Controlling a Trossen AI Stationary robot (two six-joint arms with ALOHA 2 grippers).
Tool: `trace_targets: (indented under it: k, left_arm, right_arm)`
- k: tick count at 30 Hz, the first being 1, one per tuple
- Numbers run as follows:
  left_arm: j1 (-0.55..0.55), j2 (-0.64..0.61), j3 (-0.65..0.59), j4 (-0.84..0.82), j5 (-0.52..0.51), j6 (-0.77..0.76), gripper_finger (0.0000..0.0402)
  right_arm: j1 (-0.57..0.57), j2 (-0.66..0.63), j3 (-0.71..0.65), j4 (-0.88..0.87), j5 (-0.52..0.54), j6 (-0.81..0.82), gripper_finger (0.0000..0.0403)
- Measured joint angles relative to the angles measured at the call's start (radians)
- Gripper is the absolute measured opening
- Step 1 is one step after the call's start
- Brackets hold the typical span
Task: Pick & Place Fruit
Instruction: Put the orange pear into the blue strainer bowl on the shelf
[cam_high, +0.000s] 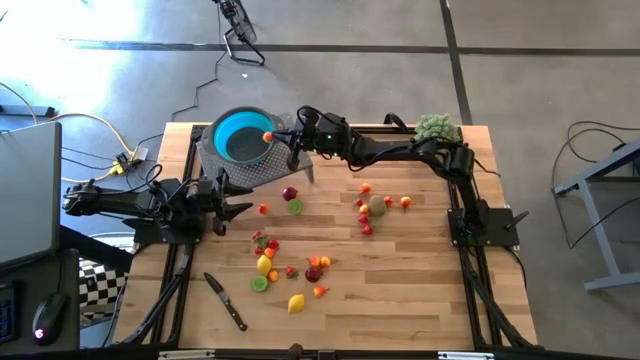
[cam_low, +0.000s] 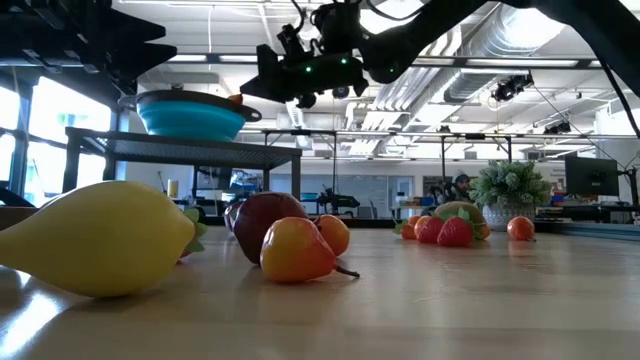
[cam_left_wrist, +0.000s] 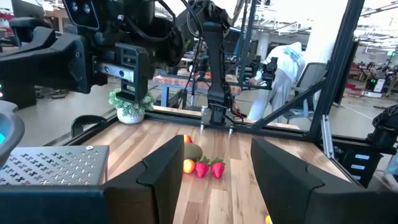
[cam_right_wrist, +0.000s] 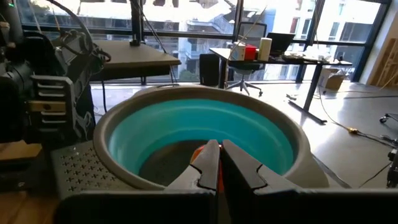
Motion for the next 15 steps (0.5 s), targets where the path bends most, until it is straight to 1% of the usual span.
trace_targets:
  k: [3,6,8,13,15]
  left_arm:
    - [0.000,0.000,0.000,0.000,0.000,0.000,0.0184]
    - [0.000,0.000,0.000,0.000,0.000,0.000,0.0184]
    - [0.000,0.000,0.000,0.000,0.000,0.000,0.0184]
    - [0.000,0.000,0.000,0.000,0.000,0.000,0.0184]
    - [0.000,0.000,0.000,0.000,0.000,0.000,0.0184]
  right_arm:
    - [0.000,0.000,0.000,0.006,0.007,-0.001,0.0004]
    - [0.000,0.000,0.000,0.003,0.005,-0.022,0.0019]
    - [0.001,0.000,0.000,0.004,0.005,-0.026,0.0041]
    - [0.001,0.000,0.000,0.004,0.005,0.001,0.0114]
    - [0.001,-0.005,0.000,0.003,0.004,0.003,0.0133]
